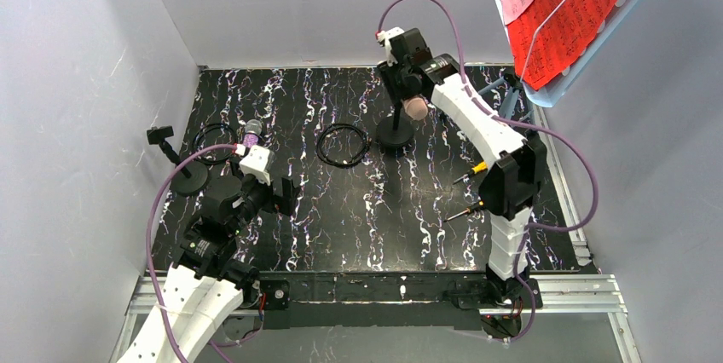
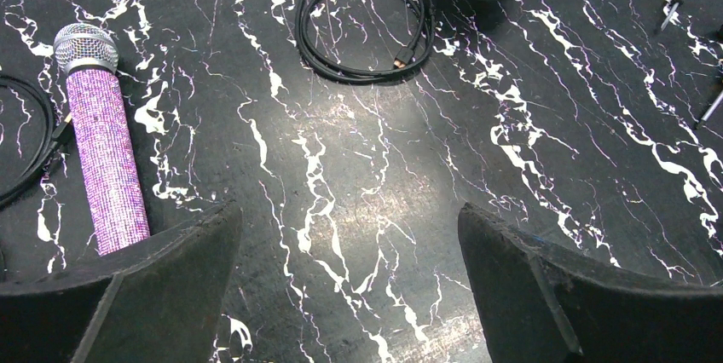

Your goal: Pack up the instrument practice props

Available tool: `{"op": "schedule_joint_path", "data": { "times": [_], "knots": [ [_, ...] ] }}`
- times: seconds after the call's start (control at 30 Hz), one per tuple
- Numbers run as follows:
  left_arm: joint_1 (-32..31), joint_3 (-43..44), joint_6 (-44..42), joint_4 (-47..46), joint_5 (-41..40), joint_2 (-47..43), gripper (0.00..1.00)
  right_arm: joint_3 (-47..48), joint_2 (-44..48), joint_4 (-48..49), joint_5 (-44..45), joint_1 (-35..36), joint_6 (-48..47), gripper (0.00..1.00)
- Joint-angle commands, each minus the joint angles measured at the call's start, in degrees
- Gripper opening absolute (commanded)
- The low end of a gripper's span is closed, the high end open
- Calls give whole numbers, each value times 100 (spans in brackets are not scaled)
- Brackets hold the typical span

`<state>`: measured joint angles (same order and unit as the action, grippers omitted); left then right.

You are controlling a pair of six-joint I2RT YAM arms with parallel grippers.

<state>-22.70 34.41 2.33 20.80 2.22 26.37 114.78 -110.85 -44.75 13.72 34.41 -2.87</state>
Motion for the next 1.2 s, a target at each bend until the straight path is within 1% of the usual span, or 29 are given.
{"op": "schedule_joint_path", "data": {
  "times": [0.0,0.23,0.37,0.47,0.57,0.83,0.93,1.17],
  "knots": [
    [-33,-35,-67,-67,98,67,95,-461,1086,561,90,519,-318,1],
    [-49,-48,-82,-83,212,131,94,-1437,1830,989,30,1425,-313,1],
    [-50,-83,-115,-106,337,132,94,-2118,2212,1772,-197,1800,-115,1],
    [-56,-84,-193,-136,789,132,94,-2685,2398,2332,-295,2030,27,1],
    [-50,-84,-202,-136,1047,115,94,-2990,2449,2703,-359,2189,167,1],
    [-51,14,-155,-117,1672,256,94,-3337,2191,3178,-484,2512,181,2],
    [-58,68,-126,-87,1909,378,92,-3468,2166,3295,-467,2535,181,9],
    [-53,67,185,-314,2115,602,89,-3542,2091,3265,-675,2564,172,35]
  ]
}}
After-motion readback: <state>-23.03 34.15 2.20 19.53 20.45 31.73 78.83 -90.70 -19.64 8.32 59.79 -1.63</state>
